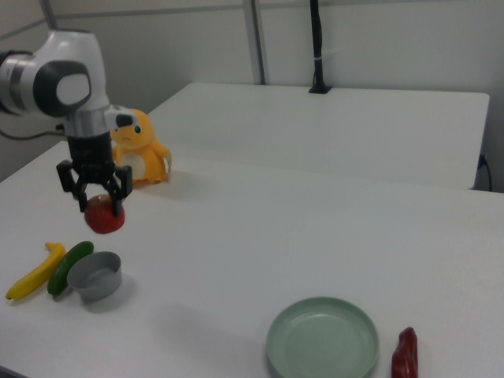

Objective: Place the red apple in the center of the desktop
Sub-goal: 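Carry the red apple away from the bowl toward the open table area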

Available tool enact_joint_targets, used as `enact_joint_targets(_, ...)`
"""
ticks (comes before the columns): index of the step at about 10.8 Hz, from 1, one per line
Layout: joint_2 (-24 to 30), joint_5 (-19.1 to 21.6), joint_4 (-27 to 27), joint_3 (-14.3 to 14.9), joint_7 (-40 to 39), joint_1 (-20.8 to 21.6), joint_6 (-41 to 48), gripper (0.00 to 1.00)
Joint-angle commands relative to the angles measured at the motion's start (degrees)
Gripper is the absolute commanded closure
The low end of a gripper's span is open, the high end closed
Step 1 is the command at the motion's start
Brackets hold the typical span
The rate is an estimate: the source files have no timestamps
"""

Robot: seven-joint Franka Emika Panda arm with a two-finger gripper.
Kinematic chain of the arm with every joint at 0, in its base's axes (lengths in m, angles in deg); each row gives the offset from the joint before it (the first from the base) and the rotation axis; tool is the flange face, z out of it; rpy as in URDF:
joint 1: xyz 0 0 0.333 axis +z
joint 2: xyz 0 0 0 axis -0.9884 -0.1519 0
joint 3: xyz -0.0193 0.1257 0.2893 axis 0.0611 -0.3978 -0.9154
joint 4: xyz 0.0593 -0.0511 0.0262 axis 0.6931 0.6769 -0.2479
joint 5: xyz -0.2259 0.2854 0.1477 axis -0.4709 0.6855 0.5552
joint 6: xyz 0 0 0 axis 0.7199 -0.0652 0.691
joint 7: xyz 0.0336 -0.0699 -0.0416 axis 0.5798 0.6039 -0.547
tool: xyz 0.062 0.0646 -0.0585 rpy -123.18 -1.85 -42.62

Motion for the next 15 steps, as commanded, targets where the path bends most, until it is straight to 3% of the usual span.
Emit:
enact_joint_targets(1, -0.1, 2.3, -6.3, 4.5, -3.3, 0.4, 4.7, 0.73)
enact_joint_targets(4, -0.2, 2.5, -6.6, 5.5, -3.3, -0.3, 4.0, 0.73)
enact_joint_targets(6, -1.4, 3.0, -7.9, 7.9, -5.5, -0.5, 2.2, 0.73)
enact_joint_targets(9, -5.1, 3.1, -7.8, 11.3, -7.6, -1.2, -8.6, 0.73)
enact_joint_targets(15, -17.2, 3.0, -7.6, 11.4, -7.8, -3.6, -24.4, 0.73)
